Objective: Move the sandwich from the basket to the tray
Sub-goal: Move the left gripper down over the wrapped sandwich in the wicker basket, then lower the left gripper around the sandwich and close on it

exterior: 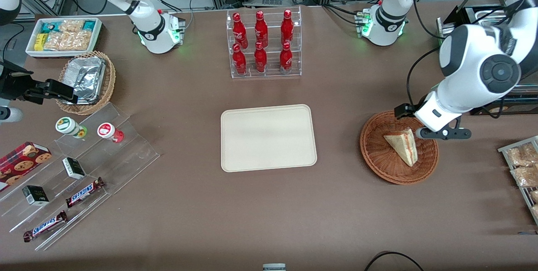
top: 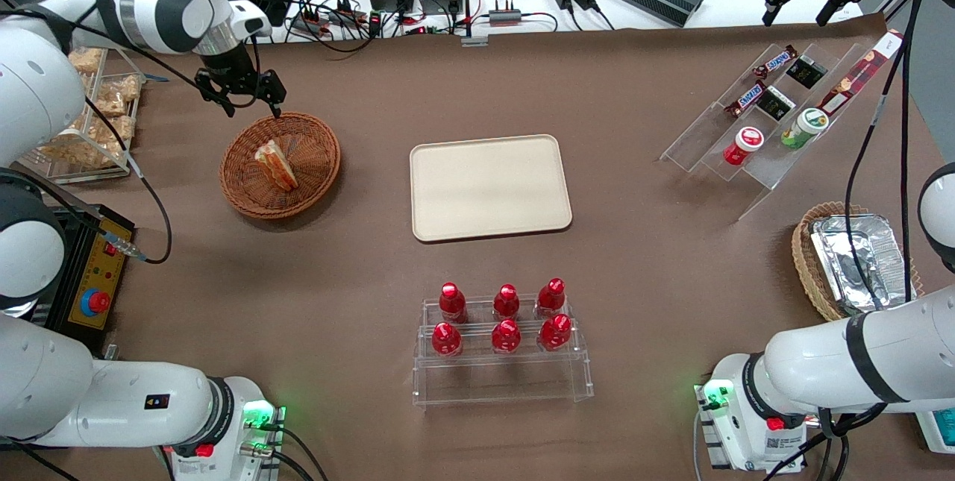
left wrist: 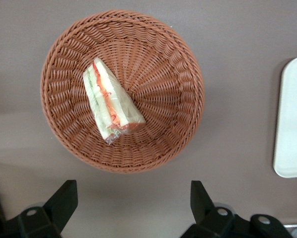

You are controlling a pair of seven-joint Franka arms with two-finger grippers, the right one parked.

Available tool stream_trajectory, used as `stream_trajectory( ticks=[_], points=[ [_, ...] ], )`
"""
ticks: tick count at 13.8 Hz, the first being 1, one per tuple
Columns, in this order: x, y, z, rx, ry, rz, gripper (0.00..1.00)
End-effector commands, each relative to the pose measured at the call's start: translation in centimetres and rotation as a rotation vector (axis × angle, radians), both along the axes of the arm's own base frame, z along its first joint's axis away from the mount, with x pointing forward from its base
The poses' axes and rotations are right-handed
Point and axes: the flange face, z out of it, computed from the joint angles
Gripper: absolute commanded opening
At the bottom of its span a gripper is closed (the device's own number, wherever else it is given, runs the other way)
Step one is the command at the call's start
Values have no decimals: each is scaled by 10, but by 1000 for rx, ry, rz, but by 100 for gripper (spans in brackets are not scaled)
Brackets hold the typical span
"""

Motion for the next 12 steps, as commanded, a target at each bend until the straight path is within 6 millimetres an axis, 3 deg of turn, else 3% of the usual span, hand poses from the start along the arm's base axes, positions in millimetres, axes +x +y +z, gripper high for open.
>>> stream_trajectory(
  ticks=[1,5,8,10,12],
  points=[
    [-11,8,-21,10,-34,8,100],
    [-9,31,-40,19,-66,161,100],
    [-4,30,-54,38,-71,368,100],
    [0,27,-63,58,-91,617,100],
    [2,27,-71,65,-93,632,100]
  ],
)
